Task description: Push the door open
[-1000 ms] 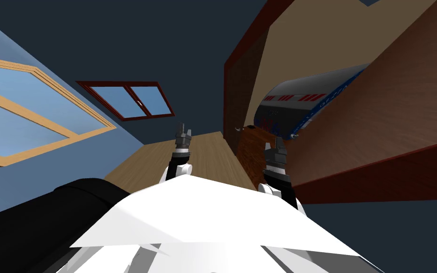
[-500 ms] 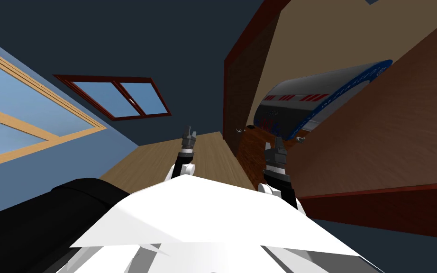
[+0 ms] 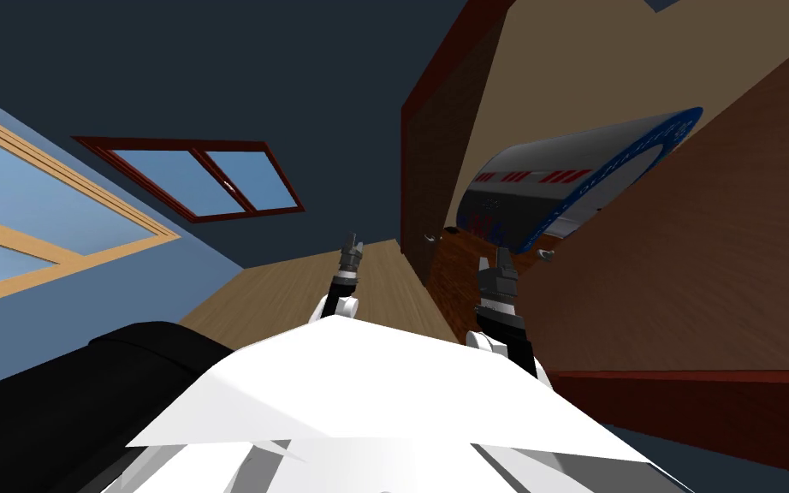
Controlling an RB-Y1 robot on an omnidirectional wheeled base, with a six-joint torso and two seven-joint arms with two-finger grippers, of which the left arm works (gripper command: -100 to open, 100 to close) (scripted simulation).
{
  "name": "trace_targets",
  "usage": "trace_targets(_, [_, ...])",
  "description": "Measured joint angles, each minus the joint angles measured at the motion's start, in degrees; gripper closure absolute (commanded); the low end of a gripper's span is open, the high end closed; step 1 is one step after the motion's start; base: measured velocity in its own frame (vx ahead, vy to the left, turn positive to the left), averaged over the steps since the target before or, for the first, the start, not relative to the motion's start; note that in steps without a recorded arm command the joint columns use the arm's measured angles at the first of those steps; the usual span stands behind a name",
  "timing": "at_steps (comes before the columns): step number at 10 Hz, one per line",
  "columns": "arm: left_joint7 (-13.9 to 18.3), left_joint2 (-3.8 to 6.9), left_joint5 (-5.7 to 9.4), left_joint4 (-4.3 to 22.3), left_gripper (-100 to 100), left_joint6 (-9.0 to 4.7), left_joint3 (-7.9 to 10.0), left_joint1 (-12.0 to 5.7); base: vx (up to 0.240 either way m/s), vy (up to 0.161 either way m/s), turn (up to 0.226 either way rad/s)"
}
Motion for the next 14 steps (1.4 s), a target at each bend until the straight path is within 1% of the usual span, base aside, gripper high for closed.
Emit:
trace_targets(1, [0.4,0.43,-0.16,1.19,-100,-0.24,-0.34,-0.56,0.106,0.005,-0.033])
trace_targets(3, [1.01,0.79,-0.61,3.76,-100,-0.7,-1.17,-1.72,0.091,0.014,-0.029])
trace_targets(4, [1.43,1.14,-0.71,5.32,-100,-1.11,-1.33,-2.48,0.11,0.012,-0.037])
trace_targets(5, [1.89,1.51,-0.82,6.34,-100,-1.25,-1.58,-3.0,0.109,0.019,-0.028])
trace_targets(6, [2.04,1.4,-1.17,8.04,-100,-1.46,-2.09,-4.02,0.097,0.028,-0.032])
trace_targets(8, [2.54,1.66,-1.7,9.93,-100,-2.17,-3.27,-4.26,0.088,0.022,-0.034])
trace_targets(10, [3.2,1.96,-2.14,13.1,-100,-3.05,-4.06,-5.61,0.107,0.024,-0.037])
trace_targets(12, [3.82,2.23,-2.68,15.23,-100,-3.61,-5.2,-6.18,0.091,0.025,-0.03])
trace_targets(13, [4.16,2.34,-2.9,16.92,-100,-4.09,-5.62,-6.9,0.106,0.025,-0.041])
trace_targets(14, [4.43,2.37,-3.2,18.29,-100,-4.62,-6.22,-7.2,0.101,0.012,-0.042])
